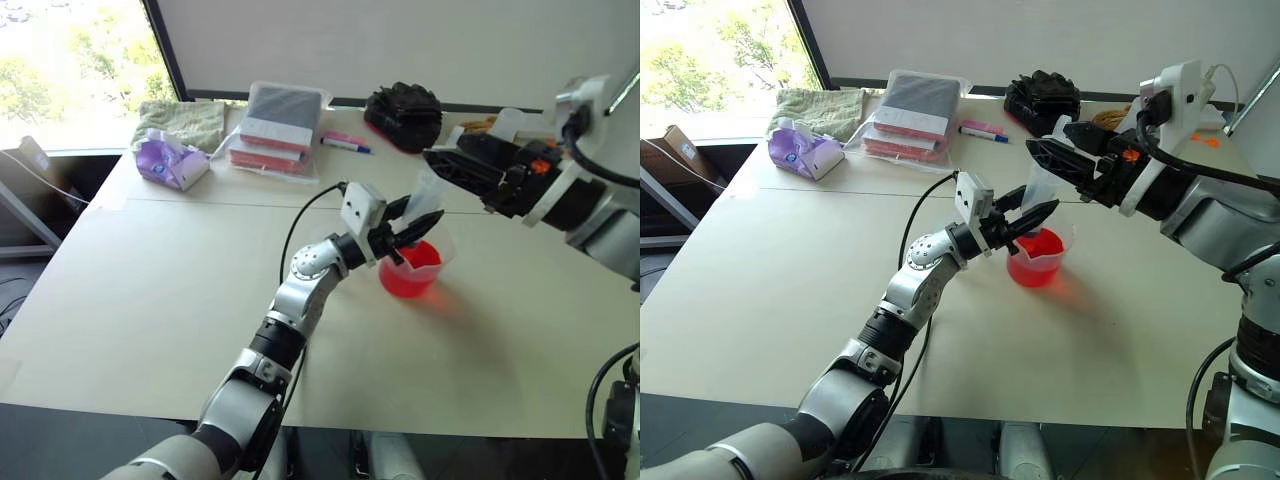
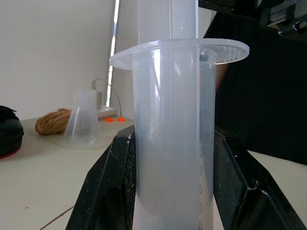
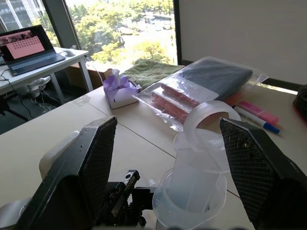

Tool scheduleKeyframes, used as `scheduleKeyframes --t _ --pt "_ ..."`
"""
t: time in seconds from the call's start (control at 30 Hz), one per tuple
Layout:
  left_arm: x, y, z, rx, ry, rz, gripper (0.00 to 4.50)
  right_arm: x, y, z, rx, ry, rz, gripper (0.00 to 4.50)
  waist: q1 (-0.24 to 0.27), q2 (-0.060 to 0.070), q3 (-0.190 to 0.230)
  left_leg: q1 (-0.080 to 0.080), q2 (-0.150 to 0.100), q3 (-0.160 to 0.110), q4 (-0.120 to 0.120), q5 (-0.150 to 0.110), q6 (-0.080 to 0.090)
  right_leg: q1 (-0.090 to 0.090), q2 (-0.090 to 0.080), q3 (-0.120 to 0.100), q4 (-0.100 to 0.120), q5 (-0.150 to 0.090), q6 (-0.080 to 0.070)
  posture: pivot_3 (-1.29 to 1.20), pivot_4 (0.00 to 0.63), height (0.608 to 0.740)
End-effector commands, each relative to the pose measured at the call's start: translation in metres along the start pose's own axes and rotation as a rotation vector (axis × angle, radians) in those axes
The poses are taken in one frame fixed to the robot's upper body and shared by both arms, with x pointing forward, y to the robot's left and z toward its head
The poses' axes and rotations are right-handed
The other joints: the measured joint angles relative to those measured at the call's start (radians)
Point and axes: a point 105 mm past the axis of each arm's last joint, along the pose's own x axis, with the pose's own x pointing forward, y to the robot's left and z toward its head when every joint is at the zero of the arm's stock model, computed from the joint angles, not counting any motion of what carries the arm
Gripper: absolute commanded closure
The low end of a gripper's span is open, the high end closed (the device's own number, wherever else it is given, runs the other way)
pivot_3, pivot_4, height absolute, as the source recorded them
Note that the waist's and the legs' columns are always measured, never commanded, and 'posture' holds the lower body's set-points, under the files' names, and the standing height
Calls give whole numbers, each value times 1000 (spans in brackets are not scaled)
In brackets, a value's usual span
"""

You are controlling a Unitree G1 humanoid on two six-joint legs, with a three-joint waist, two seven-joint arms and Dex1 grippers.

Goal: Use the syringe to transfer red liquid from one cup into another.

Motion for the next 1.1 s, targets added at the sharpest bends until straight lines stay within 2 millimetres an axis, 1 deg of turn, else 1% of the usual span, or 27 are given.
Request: scheduleKeyframes --t 0.03,0.37,0.5,0.7,0.9,1.0,1.1 --pt "22 -20 22 14 -99 -71 2921 -11 -2 19 -23 -51 -8 959 0 0 0 0 0 0 0 0 0 0 0 0 0 0 0 0 150 740" --pt "24 -17 26 21 -115 -55 2921 -29 -2 34 -48 -55 -9 959 1 0 0 0 0 0 0 0 0 0 0 0 0 0 0 0 150 740" --pt "27 -16 34 2 -149 -44 2921 -34 -7 39 -51 -73 -39 959 0 0 0 0 0 0 0 0 0 0 0 0 0 0 0 0 150 740" --pt "35 -18 56 -21 -216 -44 2921 -35 -2 32 -38 -56 -22 959 1 0 0 0 0 0 0 0 0 0 0 0 0 0 0 0 150 740" --pt "41 -27 89 -5 -308 -75 2921 -35 -2 30 -35 -58 -25 959 1 0 0 -1 0 0 0 0 0 0 0 0 0 0 0 0 150 740" --pt "41 -32 102 7 -343 -94 2921 -35 -3 29 -33 -56 -26 959 1 0 0 -1 0 0 0 0 0 0 0 0 0 0 0 0 150 740" --pt "39 -31 112 33 -364 -84 2921 -33 -3 29 -34 -55 -24 959 1 0 0 0 0 0 0 0 0 0 0 0 0 0 0 0 150 740"
